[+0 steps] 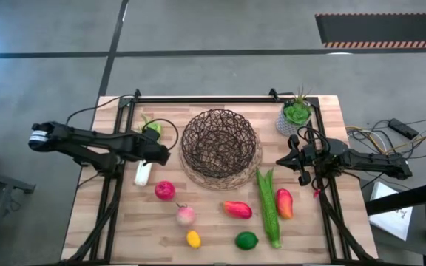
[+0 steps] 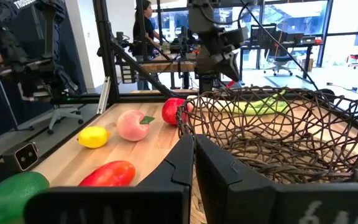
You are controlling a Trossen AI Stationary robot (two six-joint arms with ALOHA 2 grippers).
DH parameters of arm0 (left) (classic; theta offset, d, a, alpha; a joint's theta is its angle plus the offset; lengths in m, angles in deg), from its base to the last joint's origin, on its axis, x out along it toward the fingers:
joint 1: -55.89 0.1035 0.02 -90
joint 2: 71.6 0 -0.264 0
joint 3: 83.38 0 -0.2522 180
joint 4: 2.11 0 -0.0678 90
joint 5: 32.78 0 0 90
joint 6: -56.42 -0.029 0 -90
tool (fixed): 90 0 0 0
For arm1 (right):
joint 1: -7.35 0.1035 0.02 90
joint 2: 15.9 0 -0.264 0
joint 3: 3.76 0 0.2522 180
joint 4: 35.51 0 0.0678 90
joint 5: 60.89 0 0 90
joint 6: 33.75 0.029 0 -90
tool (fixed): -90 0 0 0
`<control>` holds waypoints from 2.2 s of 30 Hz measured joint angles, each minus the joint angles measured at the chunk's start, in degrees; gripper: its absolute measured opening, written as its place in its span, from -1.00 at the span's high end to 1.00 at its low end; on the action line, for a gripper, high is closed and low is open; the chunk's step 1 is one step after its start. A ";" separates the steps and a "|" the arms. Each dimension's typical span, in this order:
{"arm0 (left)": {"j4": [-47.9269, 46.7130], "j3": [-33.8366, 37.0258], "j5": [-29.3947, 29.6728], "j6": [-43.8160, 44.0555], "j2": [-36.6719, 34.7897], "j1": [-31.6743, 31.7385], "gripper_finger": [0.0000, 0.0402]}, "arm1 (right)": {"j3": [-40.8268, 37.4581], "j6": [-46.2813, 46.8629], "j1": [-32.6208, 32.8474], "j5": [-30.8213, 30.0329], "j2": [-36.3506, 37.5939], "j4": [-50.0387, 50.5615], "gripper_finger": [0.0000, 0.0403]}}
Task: Build produce basket
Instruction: Put the green celery into the black mesh basket
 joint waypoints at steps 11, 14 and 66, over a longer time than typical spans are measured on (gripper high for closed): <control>-0.05 1.45 -4.98 -1.65 2.39 12.53 0.50 | -0.02 -0.02 -0.01 0.00 0.00 -0.02 0.96; -0.05 1.97 -5.46 -2.52 3.05 15.20 0.20 | 0.00 0.00 0.01 -0.01 0.00 0.00 0.96; 14.56 -22.51 -15.43 -44.72 -5.19 19.66 0.81 | 0.00 0.00 -0.01 0.00 0.00 -0.01 0.96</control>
